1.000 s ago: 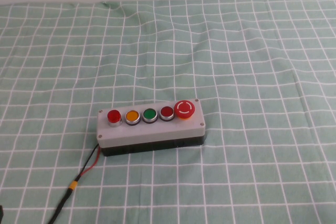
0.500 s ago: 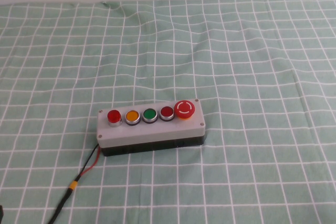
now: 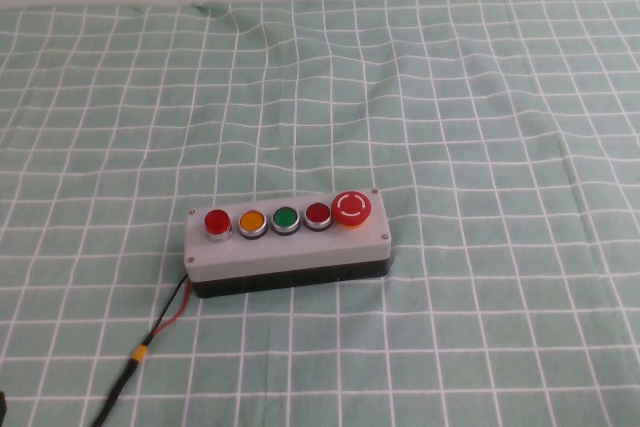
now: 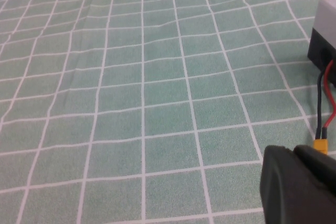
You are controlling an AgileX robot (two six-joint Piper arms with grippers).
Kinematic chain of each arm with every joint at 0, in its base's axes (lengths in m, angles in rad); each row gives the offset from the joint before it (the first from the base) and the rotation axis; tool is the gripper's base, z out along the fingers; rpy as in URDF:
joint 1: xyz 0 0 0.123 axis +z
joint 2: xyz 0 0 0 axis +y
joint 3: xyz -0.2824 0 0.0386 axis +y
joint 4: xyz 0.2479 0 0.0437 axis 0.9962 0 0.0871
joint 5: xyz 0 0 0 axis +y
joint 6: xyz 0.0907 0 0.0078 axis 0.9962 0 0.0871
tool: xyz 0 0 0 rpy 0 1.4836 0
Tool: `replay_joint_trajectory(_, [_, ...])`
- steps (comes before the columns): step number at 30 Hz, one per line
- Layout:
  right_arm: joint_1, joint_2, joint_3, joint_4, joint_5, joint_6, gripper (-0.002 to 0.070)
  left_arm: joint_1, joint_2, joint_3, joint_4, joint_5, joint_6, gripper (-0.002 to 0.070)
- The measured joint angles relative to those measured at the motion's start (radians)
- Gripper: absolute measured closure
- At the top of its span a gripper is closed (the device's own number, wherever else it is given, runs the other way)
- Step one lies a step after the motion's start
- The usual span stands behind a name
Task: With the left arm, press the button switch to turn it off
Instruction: 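Press the lit red button on the button box to turn it off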
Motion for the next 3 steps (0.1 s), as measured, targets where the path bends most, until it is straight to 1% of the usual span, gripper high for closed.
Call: replay_joint_trajectory(3, [-0.012, 0.000, 0.000, 0.000, 0.000, 0.000, 0.0694, 0.000, 0.000, 0.000, 0.000, 0.000, 0.000, 0.0677])
